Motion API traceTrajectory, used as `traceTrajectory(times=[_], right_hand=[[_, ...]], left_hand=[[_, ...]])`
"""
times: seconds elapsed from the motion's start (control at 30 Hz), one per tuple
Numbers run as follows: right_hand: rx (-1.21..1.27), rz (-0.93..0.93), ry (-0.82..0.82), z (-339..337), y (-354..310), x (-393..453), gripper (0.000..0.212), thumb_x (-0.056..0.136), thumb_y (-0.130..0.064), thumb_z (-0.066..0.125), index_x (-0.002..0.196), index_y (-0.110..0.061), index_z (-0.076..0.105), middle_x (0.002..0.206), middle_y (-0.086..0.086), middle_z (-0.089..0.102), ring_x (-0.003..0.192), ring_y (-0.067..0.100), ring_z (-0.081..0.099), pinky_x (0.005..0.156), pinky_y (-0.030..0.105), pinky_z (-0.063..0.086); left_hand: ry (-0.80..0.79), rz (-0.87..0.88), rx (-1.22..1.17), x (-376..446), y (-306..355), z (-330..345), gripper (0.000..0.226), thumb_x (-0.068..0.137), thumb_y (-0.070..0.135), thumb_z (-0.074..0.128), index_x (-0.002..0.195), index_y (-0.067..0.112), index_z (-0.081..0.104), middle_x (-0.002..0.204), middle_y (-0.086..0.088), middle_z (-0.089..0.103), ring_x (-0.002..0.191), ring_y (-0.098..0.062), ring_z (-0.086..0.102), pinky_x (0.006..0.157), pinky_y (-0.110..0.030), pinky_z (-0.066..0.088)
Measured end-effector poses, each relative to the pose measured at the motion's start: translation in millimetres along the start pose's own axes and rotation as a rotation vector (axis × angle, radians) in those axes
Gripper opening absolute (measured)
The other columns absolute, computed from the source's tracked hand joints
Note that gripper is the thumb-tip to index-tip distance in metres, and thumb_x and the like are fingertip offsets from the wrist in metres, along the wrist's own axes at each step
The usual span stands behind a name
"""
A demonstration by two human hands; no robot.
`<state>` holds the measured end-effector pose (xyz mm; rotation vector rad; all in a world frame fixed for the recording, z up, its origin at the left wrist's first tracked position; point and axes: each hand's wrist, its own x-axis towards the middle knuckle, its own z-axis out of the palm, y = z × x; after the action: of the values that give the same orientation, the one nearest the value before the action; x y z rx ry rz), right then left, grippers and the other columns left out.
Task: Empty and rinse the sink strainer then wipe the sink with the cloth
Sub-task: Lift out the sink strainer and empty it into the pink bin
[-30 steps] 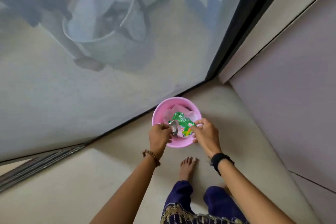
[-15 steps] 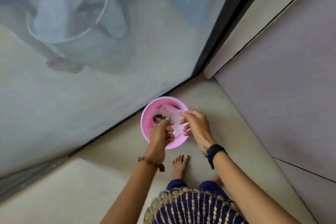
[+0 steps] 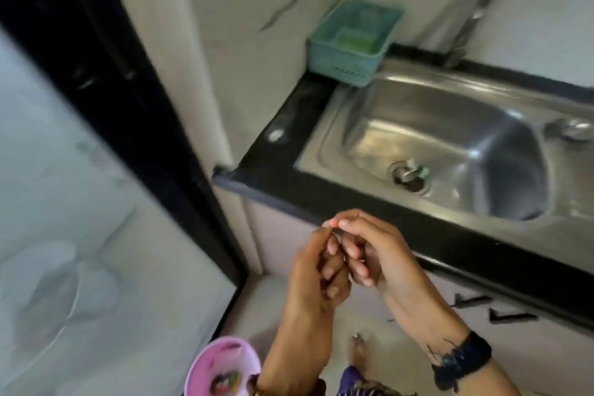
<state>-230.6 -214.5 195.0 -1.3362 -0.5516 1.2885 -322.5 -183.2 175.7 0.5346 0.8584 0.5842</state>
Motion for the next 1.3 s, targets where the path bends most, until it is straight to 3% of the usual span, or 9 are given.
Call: traceTrajectory(times=[0.17,0.37,0.5,0.6,0.77,1.0,1.1,1.23,1.3], right_hand=[[0.041,-0.109,0.268,-112.8,-65.9,24.2,0.023,0.089,-0.014,0.051,0.073,-0.016,0.068,0.049,-0.006,0.052,0.032,0.005,0.039,0.032,0.012,0.027],[-0.145,-0.062,0.525,-252.3,-95.8,130.3,0.015,0.088,-0.010,0.053,0.080,-0.012,0.065,0.054,-0.005,0.059,0.032,0.000,0.043,0.033,0.011,0.032],[-0.282,0.131,0.534,-318.7,-64.4,205.8,0.008,0.089,-0.012,0.055,0.092,-0.006,0.059,0.068,0.003,0.061,0.049,0.010,0.049,0.039,0.015,0.038],[-0.589,0.284,0.492,-340.0,-26.6,249.6,0.013,0.086,-0.020,0.058,0.096,-0.011,0.059,0.089,0.008,0.067,0.075,0.021,0.061,0.063,0.028,0.050],[-0.974,0.315,0.463,-334.2,20.5,295.6,0.035,0.087,-0.033,0.059,0.109,-0.009,0.047,0.102,0.010,0.060,0.088,0.027,0.059,0.068,0.032,0.044],[-1.202,0.159,0.373,-337.6,44.4,309.0,0.008,0.094,-0.015,0.042,0.098,-0.009,0.047,0.103,0.011,0.058,0.086,0.028,0.058,0.066,0.032,0.041],[-0.873,0.143,0.449,-334.3,28.4,298.4,0.008,0.092,-0.014,0.050,0.088,-0.007,0.053,0.087,0.014,0.065,0.073,0.029,0.061,0.059,0.035,0.049],[-0.389,0.015,0.549,-312.0,-10.3,262.0,0.003,0.086,-0.011,0.061,0.087,-0.012,0.058,0.069,0.003,0.063,0.050,0.011,0.058,0.042,0.017,0.049],[-0.269,-0.031,0.570,-294.7,-26.8,235.1,0.002,0.086,-0.010,0.062,0.086,-0.009,0.060,0.067,0.004,0.062,0.042,0.003,0.056,0.040,0.015,0.047]], left_hand=[[-0.211,0.022,0.425,72.2,3.8,115.2,0.046,0.093,0.029,0.044,0.049,0.021,0.057,0.037,0.008,0.046,0.031,-0.005,0.039,0.035,-0.013,0.029],[-0.103,0.194,1.043,245.4,3.8,186.7,0.022,0.086,0.008,0.053,0.066,0.010,0.060,0.055,0.000,0.061,0.044,-0.004,0.053,0.046,-0.016,0.039],[0.001,0.185,1.422,350.1,-25.9,194.7,0.015,0.083,0.005,0.055,0.089,0.004,0.069,0.098,-0.016,0.069,0.093,-0.028,0.064,0.082,-0.033,0.051],[-0.078,0.247,1.696,397.2,-50.4,195.0,0.025,0.084,0.009,0.056,0.108,0.015,0.064,0.114,-0.009,0.064,0.101,-0.025,0.061,0.086,-0.035,0.051],[-0.210,0.239,2.008,439.0,-84.7,184.8,0.039,0.084,0.017,0.062,0.122,0.018,0.051,0.124,-0.007,0.048,0.108,-0.026,0.056,0.086,-0.038,0.052],[-0.050,0.262,1.809,440.7,-95.2,160.2,0.016,0.087,0.003,0.046,0.096,0.009,0.058,0.102,-0.012,0.061,0.090,-0.027,0.059,0.071,-0.033,0.045],[0.043,0.208,1.544,420.5,-82.1,159.7,0.016,0.082,0.001,0.053,0.086,0.011,0.065,0.092,-0.010,0.068,0.082,-0.021,0.062,0.069,-0.031,0.049],[0.116,0.297,1.221,366.9,-49.0,166.3,0.013,0.078,0.000,0.062,0.083,0.010,0.068,0.082,-0.001,0.066,0.076,-0.013,0.061,0.062,-0.014,0.046],[0.132,0.335,1.053,326.9,-29.8,164.9,0.016,0.078,0.001,0.062,0.080,0.016,0.065,0.077,0.002,0.063,0.074,-0.012,0.060,0.066,-0.020,0.049]])
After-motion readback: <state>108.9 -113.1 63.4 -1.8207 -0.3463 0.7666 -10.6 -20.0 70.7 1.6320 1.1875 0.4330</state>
